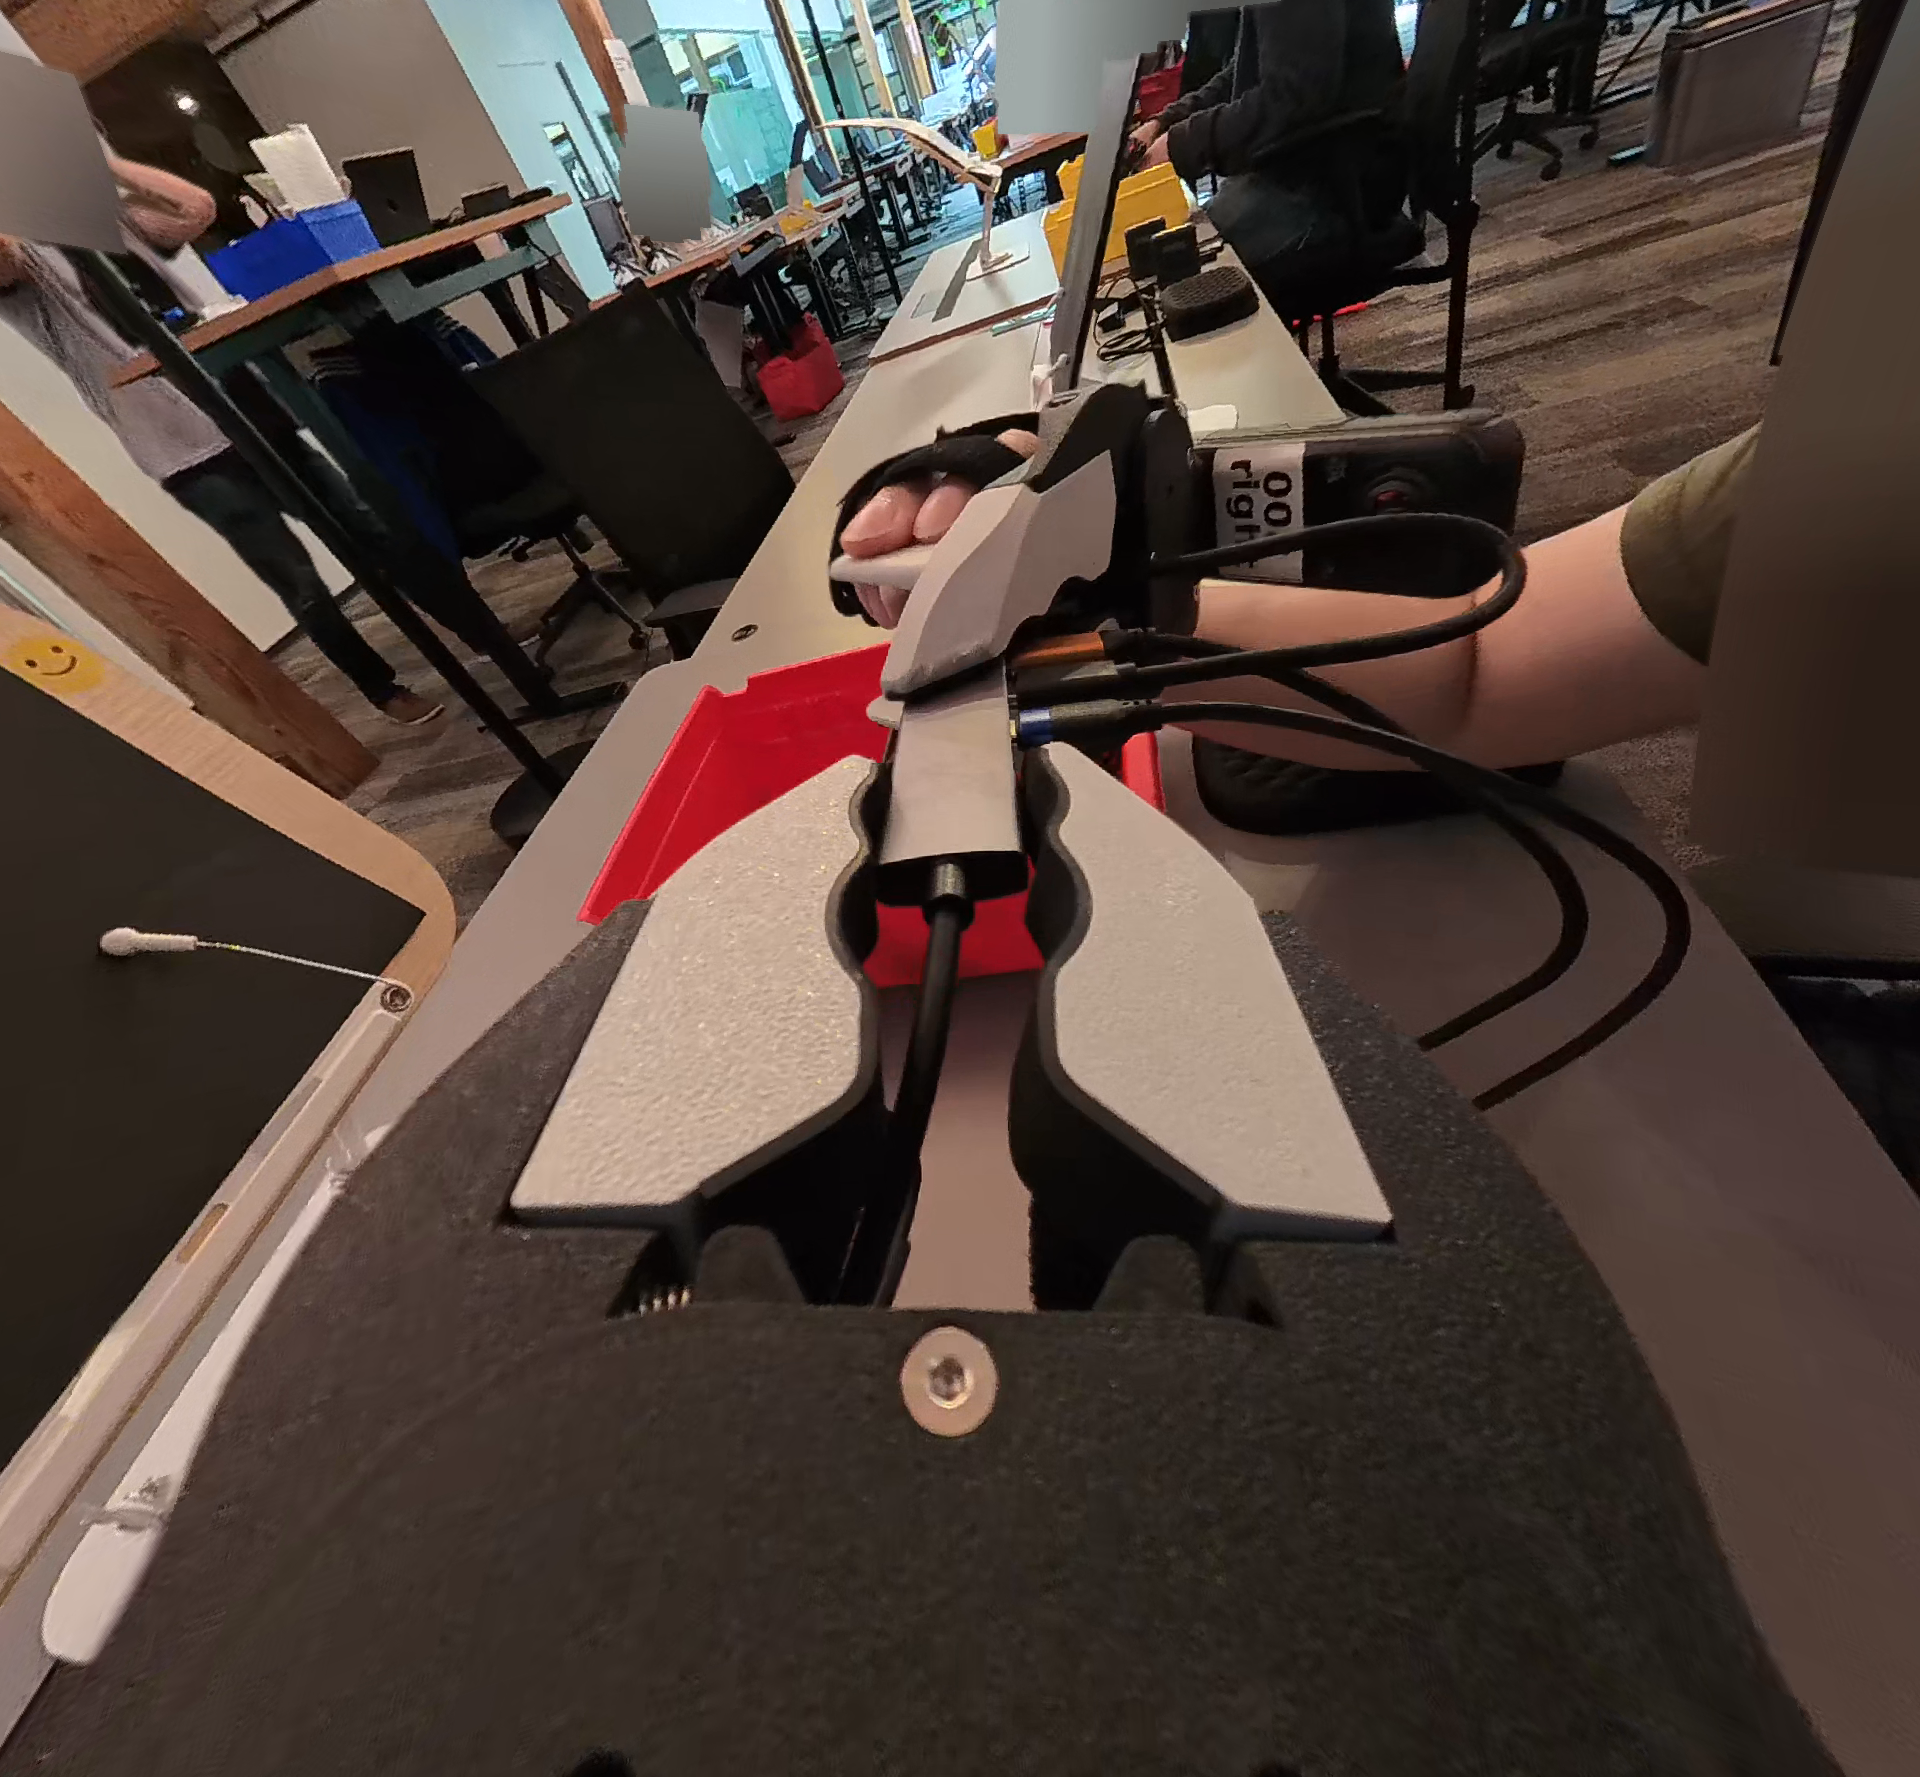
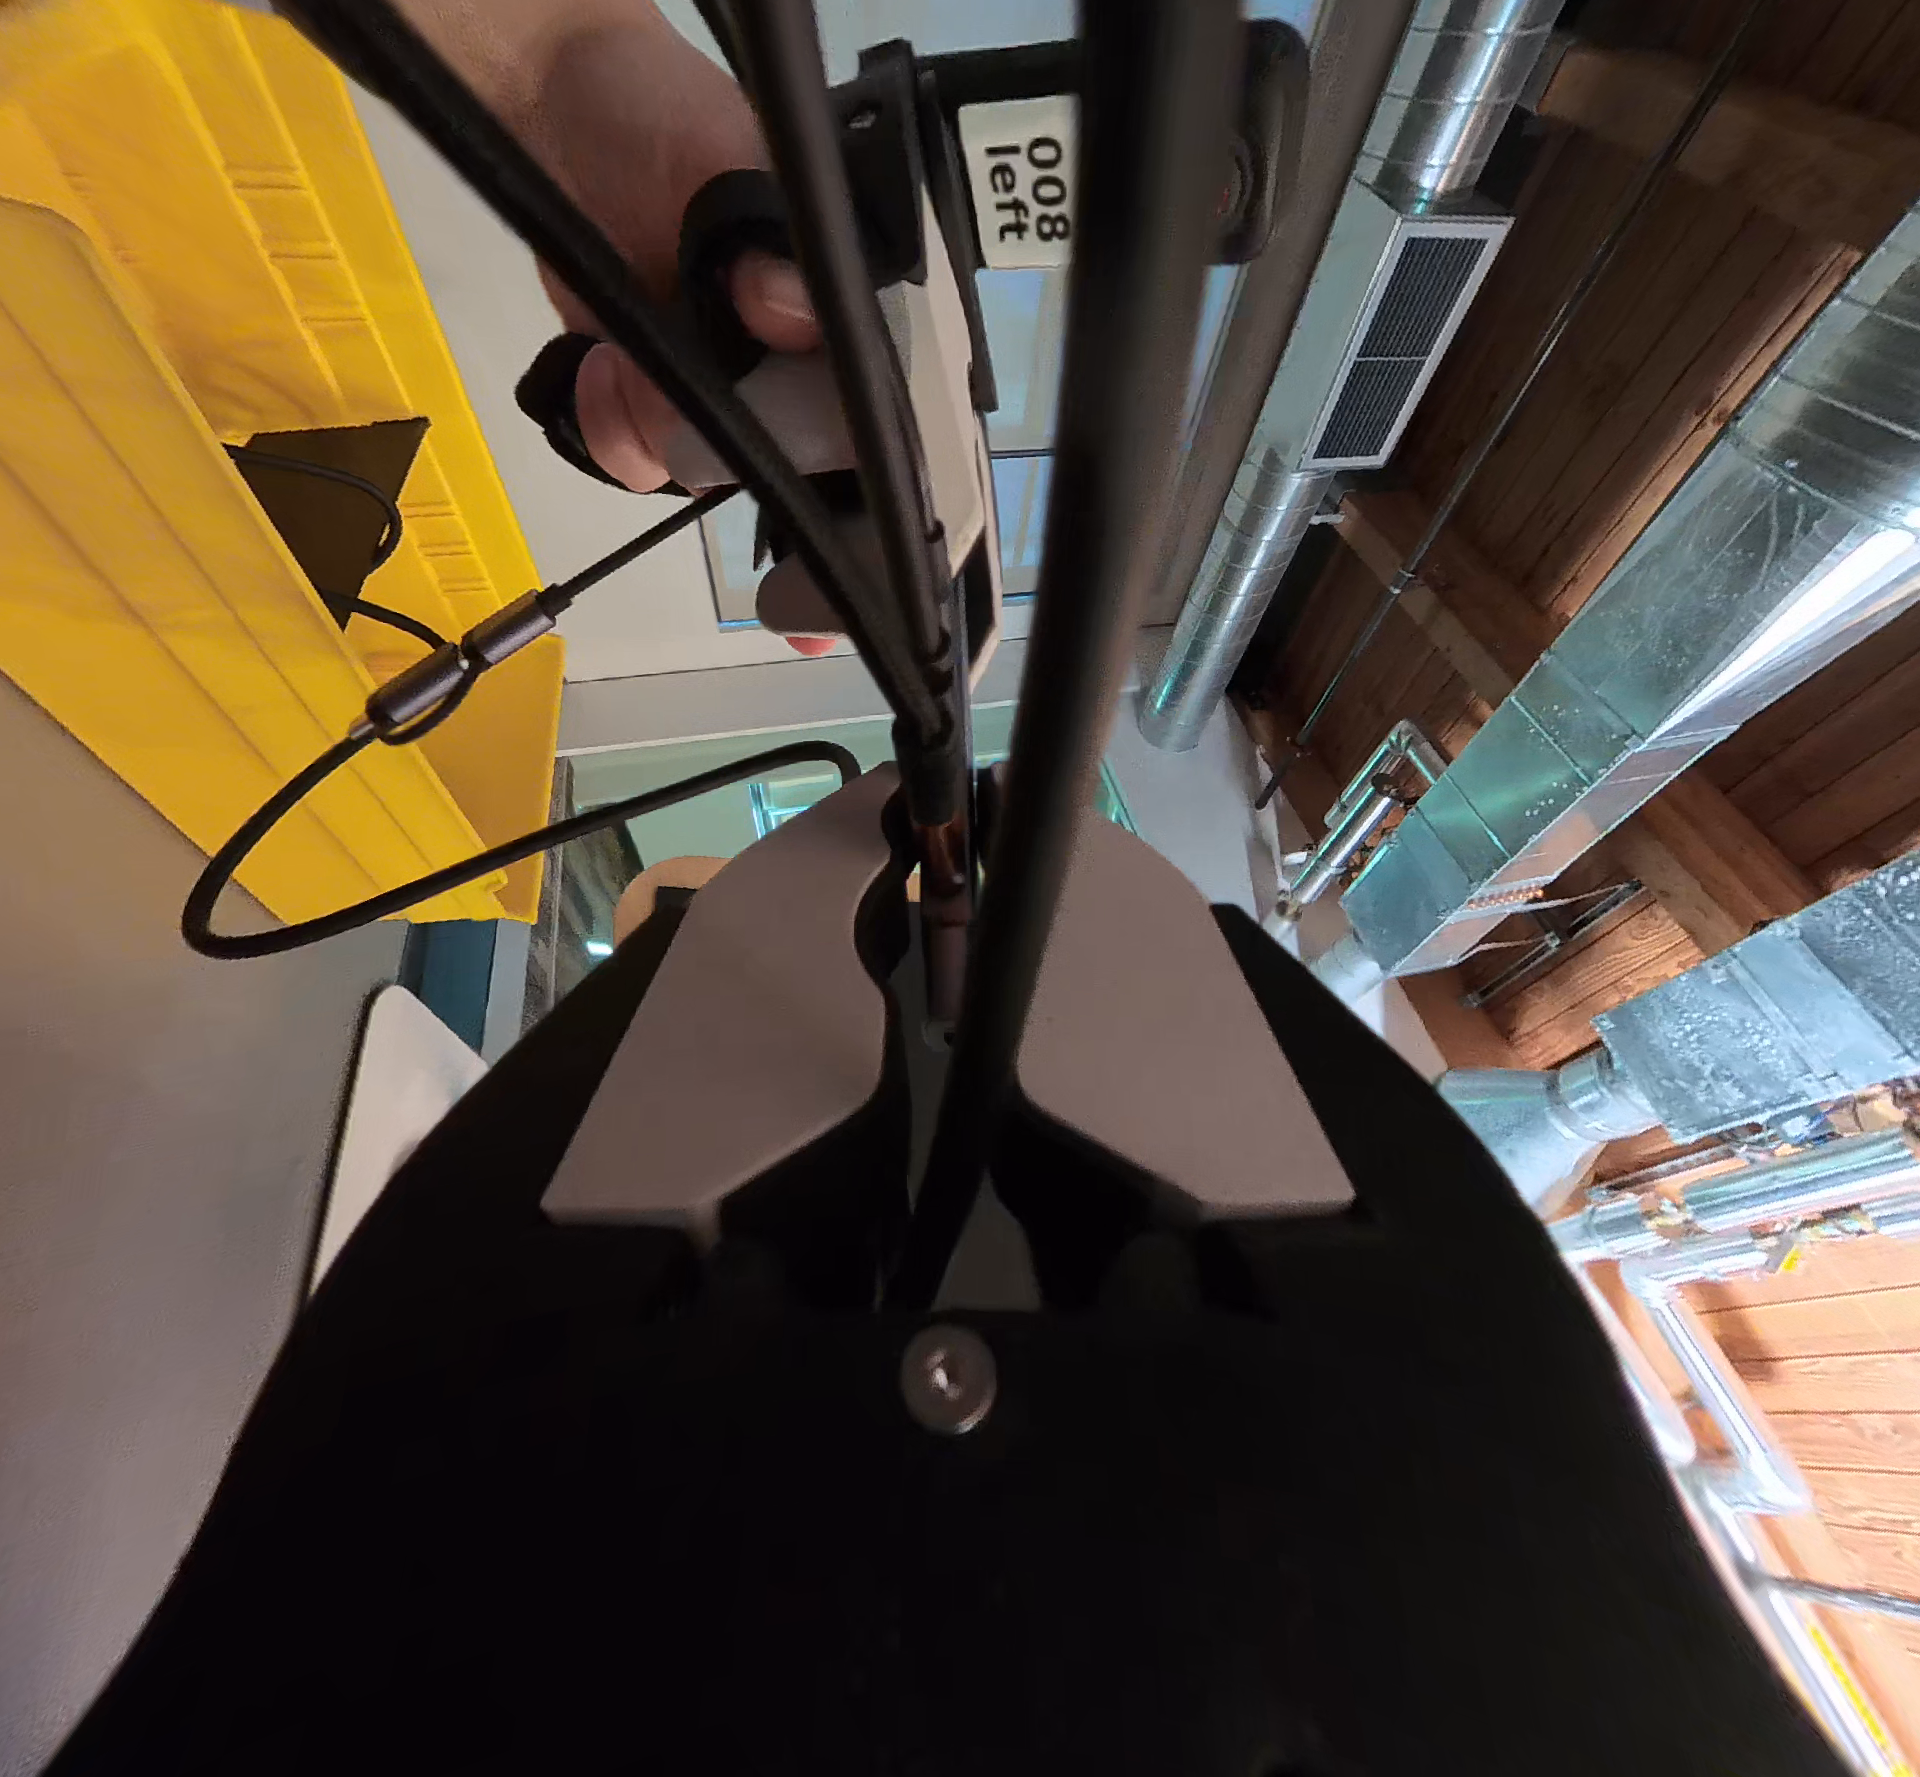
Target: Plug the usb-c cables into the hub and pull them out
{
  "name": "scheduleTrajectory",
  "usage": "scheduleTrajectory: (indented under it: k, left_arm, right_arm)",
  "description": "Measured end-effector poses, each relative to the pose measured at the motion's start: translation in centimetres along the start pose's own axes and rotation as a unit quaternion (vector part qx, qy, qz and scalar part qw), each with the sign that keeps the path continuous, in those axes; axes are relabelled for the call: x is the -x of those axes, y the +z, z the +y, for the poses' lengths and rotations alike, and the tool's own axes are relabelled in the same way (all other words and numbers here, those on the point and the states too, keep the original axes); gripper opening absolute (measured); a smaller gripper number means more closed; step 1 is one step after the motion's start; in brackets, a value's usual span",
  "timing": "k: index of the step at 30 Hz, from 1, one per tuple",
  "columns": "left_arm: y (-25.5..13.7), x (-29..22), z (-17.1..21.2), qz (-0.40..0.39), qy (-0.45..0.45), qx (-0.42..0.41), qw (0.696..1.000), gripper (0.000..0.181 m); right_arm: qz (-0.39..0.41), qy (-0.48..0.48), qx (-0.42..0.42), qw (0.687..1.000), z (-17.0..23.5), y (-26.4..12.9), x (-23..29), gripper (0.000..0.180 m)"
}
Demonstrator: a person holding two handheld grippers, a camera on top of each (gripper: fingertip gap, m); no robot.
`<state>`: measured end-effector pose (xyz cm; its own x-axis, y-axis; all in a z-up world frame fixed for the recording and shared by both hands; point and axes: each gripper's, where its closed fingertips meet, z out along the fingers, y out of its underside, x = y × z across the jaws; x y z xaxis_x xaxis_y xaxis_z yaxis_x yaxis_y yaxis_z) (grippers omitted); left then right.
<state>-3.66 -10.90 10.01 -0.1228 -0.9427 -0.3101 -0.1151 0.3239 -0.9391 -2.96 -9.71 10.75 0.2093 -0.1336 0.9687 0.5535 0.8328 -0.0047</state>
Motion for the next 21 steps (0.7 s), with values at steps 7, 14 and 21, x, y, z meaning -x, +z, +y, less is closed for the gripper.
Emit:
scheduleTrajectory:
  k: [7, 14, 21]
  left_arm:
    - [-0.2, 2.0, 0.4, -0.050, -0.007, -0.005, 0.999, 0.024]
    - [-2.3, 5.4, -0.5, -0.159, 0.011, -0.036, 0.987, 0.024]
    - [-3.6, 7.7, -0.9, -0.288, 0.093, -0.028, 0.953, 0.024]
  right_arm:
    - [0.022, 0.018, 0.047, 0.999, 2.9, -0.1, -0.6, 0.025]
    - [0.014, 0.050, 0.140, 0.989, 8.7, -2.0, -0.9, 0.028]
    - [0.076, 0.264, 0.233, 0.933, 12.8, -5.2, -5.4, 0.034]
